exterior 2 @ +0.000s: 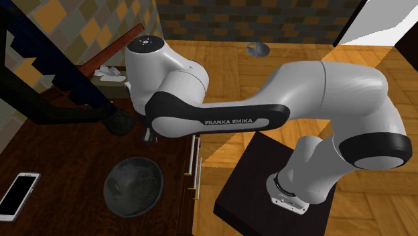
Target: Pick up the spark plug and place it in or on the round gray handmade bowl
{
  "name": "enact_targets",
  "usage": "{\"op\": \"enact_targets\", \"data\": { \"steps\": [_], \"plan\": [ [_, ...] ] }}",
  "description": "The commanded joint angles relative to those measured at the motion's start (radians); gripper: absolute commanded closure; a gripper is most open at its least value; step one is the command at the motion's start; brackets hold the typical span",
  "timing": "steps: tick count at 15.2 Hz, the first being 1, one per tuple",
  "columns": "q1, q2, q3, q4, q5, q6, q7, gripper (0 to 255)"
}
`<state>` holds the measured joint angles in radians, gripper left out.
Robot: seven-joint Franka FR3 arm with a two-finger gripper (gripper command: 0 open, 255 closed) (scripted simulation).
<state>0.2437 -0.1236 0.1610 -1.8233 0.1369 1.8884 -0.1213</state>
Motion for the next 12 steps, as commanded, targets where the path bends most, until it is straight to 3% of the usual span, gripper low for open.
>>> {"op": "enact_targets", "data": {
  "steps": [1, 12],
  "plan": [
    [0.000, 0.009, 0.000, 0.040, -0.003, -0.031, 0.005, 255],
    [-0.001, 0.045, 0.000, 0.231, -0.013, -0.185, 0.024, 255]
  ]
}}
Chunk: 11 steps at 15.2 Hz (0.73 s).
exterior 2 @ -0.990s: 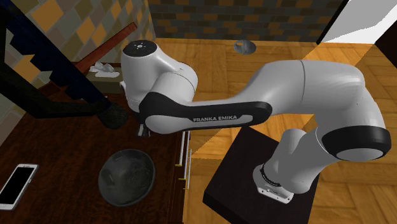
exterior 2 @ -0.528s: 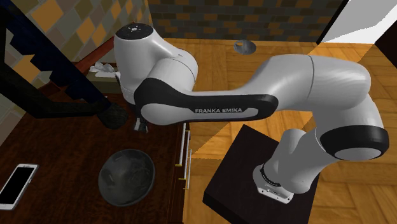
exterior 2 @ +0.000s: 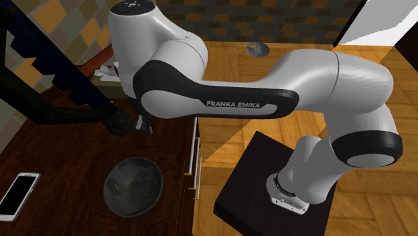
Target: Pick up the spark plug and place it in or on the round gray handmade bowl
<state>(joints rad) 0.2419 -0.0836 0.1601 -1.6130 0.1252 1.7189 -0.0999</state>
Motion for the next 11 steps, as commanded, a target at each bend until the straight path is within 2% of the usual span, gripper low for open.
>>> {"op": "enact_targets", "data": {
  "steps": [1, 8, 11],
  "plan": [
    [0.000, 0.010, 0.001, 0.040, -0.002, -0.030, 0.005, 255],
    [0.001, 0.050, 0.002, 0.177, -0.010, -0.127, 0.019, 255],
    [0.037, 0.058, 0.042, 0.187, -0.025, -0.121, 0.093, 255]
  ]
}}
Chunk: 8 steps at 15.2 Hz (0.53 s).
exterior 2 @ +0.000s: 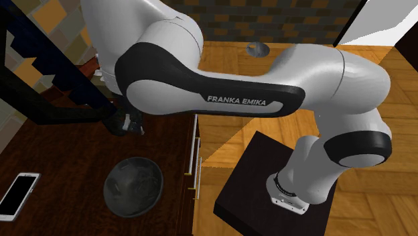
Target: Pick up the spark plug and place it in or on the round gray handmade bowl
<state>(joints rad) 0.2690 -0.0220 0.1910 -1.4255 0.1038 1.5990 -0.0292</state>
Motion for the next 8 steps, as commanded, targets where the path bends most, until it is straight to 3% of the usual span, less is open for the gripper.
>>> {"op": "enact_targets", "data": {
  "steps": [1, 8],
  "plan": [
    [0.023, 0.001, 0.024, 0.006, -0.009, 0.000, 0.048, 255],
    [0.118, 0.073, 0.116, 0.093, -0.067, -0.005, 0.228, 255]
  ]
}}
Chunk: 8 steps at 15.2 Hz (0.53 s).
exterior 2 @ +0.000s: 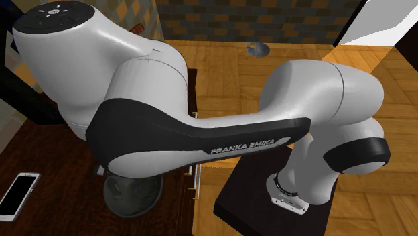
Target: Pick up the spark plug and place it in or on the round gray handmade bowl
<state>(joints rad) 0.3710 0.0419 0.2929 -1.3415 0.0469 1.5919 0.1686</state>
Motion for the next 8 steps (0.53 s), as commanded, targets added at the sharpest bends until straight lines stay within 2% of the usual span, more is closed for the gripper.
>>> {"op": "enact_targets", "data": {
  "steps": [1, 8],
  "plan": [
    [0.029, 0.023, 0.025, 0.025, -0.020, -0.001, 0.053, 255],
    [0.021, -0.028, 0.019, -0.135, -0.001, 0.111, 0.038, 255]
  ]
}}
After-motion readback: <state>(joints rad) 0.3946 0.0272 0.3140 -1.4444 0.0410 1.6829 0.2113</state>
